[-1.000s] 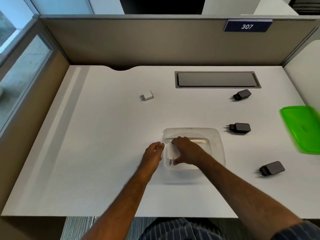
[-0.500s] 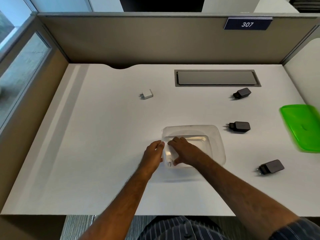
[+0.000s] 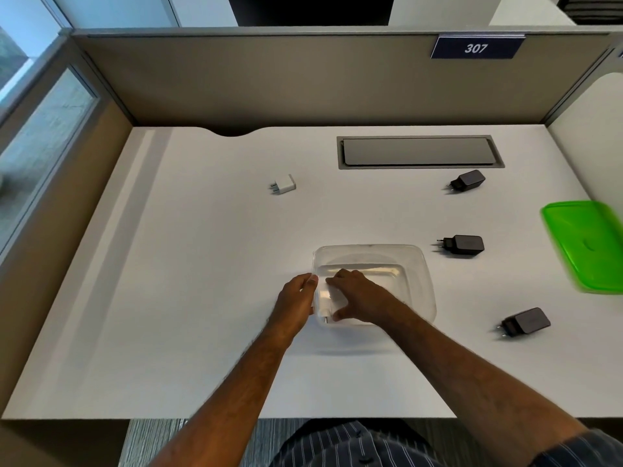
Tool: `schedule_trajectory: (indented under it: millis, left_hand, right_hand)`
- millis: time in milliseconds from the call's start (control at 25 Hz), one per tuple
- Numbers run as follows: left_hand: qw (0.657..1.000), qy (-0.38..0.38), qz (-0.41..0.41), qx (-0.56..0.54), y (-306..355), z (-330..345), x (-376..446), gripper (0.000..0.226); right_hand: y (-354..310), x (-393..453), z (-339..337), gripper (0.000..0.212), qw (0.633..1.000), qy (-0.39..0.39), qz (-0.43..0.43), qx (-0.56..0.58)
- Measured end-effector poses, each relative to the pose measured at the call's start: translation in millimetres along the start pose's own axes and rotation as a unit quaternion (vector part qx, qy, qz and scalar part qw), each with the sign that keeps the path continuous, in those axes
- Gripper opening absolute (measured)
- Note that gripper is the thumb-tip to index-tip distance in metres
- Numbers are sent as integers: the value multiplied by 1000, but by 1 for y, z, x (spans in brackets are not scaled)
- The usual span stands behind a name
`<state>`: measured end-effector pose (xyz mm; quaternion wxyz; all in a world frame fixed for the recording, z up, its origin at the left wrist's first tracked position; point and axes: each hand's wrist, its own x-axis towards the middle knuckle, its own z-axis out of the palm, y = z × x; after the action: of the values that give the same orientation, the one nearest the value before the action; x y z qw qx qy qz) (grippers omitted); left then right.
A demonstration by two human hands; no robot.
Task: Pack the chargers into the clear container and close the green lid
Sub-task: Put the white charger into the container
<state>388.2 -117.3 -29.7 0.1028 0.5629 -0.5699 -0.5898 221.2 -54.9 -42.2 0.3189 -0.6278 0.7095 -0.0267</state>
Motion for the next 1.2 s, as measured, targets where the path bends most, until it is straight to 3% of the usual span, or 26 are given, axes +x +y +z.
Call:
schedule_trajectory:
  millis: [240,360,520,640,800,1200]
  left_hand:
    - [999,19,22,38,0,1,4,43]
    - [986,52,81,134,4,3,5,57]
    - [916,108,246,298,16,18,1,68]
    - [869,111,292,384,29,38,0,68]
    - [822,95,318,464,42,68,-3,69]
    - [816,45,310,486,71,125,2,69]
  right_hand:
    - [-2,-12,-1,89,999,23,-18,17]
    - [2,-24,-10,69,993,99,-51,45]
    - [24,-45,-29,42,972,215,-72,68]
    - [51,-63,-43,31,951,292,-54,84]
    - [99,-95,-52,25,931,344,22,121]
    - [202,-180,-39,36,894,299,273,190]
